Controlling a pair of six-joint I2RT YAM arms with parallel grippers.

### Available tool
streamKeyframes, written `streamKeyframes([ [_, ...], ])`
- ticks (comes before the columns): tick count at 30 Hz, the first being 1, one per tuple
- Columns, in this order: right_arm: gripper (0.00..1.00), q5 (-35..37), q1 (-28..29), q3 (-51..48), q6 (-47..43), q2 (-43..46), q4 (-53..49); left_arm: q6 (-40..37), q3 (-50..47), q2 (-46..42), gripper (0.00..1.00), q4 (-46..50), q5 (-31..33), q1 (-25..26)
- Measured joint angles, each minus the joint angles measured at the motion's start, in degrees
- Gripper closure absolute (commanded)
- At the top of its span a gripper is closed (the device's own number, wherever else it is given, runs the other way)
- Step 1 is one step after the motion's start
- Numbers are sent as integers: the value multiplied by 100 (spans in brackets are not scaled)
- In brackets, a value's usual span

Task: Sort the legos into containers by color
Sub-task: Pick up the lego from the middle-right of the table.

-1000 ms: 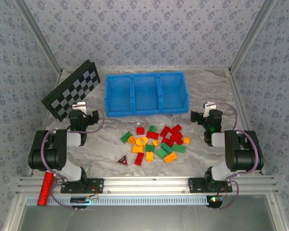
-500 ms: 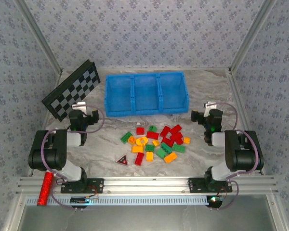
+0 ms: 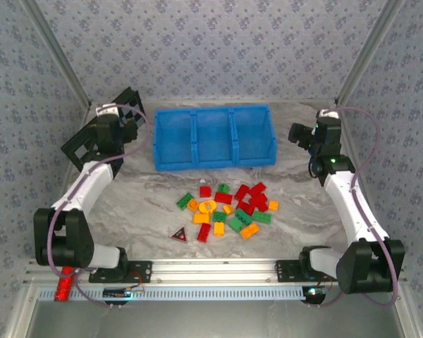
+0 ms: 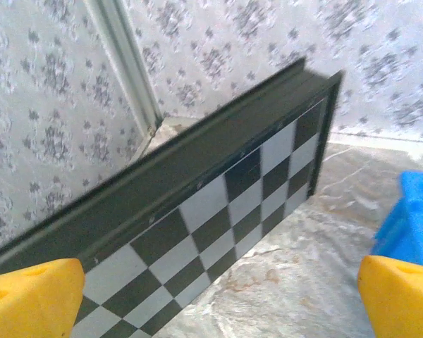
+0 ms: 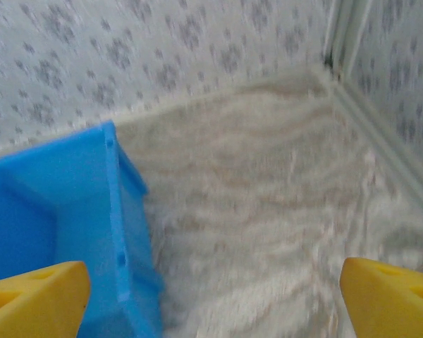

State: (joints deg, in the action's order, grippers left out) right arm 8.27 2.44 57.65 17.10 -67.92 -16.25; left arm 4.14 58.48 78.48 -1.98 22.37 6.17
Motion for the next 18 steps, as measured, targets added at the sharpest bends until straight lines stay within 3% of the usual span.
streamKeyframes([
  [4, 14, -400, 96, -90, 839, 26, -1191, -2, 804, 0, 1, 966, -101, 68],
  [9, 18, -837, 612, -737, 1722, 354, -1978, -33, 1091, 0, 1, 1801, -393, 59],
  [14, 31, -1143, 1043, -1296, 2245, 610, -2240, -131, 1088, 17, 1, 2227, -612, 59],
  [18, 33, -1241, 1224, -1698, 2409, 566, -2238, -127, 1082, 83, 1, 2302, -798, 59],
])
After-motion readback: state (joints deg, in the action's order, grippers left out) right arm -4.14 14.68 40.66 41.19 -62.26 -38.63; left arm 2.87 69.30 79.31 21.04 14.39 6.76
